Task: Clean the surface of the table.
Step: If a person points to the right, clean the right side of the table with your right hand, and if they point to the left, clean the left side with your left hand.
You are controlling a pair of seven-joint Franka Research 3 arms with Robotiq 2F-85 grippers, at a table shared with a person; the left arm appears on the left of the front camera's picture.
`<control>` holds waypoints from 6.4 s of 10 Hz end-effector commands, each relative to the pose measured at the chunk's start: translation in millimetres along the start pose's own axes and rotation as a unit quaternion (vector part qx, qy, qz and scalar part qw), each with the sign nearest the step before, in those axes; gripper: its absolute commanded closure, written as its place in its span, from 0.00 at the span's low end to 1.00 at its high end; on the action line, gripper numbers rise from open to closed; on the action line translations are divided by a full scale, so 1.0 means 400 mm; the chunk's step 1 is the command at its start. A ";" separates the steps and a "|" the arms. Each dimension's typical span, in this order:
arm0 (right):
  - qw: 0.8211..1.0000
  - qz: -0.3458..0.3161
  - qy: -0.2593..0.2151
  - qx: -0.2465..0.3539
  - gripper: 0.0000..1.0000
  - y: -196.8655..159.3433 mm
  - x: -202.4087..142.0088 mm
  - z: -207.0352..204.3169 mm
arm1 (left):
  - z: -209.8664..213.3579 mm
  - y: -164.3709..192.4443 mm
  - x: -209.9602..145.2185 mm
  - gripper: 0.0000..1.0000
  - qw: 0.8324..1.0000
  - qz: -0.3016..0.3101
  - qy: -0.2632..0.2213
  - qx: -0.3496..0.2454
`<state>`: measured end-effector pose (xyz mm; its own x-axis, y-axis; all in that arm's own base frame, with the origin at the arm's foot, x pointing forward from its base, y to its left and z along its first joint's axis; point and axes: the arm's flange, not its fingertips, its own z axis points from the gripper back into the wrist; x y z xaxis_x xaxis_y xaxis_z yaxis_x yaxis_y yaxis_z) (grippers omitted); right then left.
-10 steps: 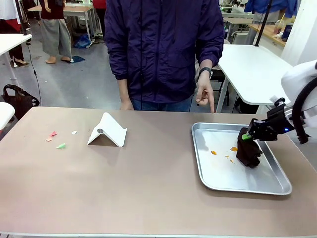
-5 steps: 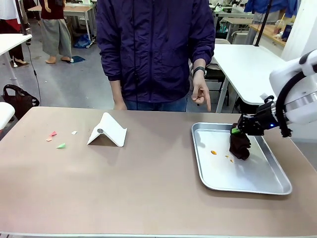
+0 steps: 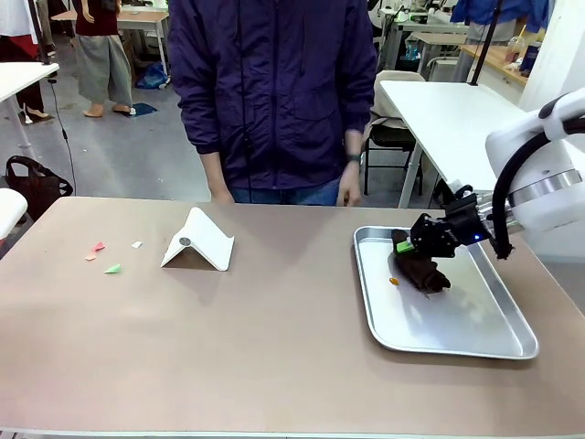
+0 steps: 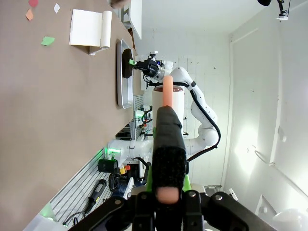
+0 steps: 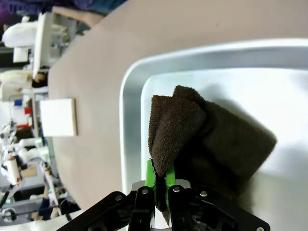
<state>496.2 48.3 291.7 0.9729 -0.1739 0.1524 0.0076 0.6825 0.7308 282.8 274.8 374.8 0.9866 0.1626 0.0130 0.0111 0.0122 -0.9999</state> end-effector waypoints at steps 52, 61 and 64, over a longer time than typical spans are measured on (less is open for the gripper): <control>0.903 -0.121 0.036 0.410 0.91 -0.329 -0.228 0.647 | -0.001 -0.008 -0.007 0.98 1.000 -0.010 0.001 -0.008; 0.990 -0.052 -0.106 0.083 0.91 -0.048 -0.148 0.285 | -0.001 -0.008 -0.007 0.98 1.000 -0.010 0.001 -0.008; 0.996 -0.014 -0.079 0.029 0.91 -0.003 -0.119 0.146 | -0.001 -0.008 -0.007 0.98 1.000 -0.010 0.001 -0.008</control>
<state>424.0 3.7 334.9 0.9326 -0.3001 0.2005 0.0255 0.6090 0.7927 282.5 274.9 374.8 0.9866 0.1626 0.0128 0.0111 0.0110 -0.9999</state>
